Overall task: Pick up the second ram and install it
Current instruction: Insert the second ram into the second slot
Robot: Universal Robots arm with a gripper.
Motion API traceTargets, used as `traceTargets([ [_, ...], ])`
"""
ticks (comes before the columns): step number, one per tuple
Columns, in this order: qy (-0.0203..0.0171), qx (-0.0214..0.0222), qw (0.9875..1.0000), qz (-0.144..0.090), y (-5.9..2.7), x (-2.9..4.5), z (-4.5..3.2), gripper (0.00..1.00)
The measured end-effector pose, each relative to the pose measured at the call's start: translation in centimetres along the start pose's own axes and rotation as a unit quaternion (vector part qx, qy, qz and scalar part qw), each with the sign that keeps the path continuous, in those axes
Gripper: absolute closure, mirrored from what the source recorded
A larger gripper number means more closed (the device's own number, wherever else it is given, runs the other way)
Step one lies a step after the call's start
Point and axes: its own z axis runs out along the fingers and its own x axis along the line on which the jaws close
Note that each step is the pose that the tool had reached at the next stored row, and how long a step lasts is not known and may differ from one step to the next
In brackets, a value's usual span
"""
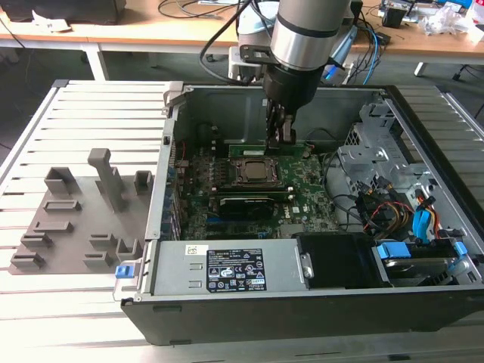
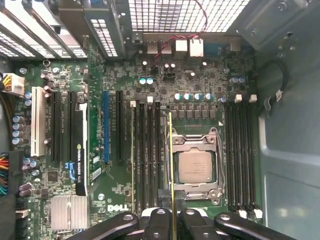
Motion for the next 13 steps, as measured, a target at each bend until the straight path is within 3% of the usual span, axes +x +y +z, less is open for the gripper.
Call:
traceTargets([
  [8, 0.0001, -0.0001, 1.0, 0.0, 0.01, -0.1, 1.59, 0.86],
  [13, 0.0001, 0.0, 1.0, 0.0, -0.02, -0.08, 2.03, 0.86],
])
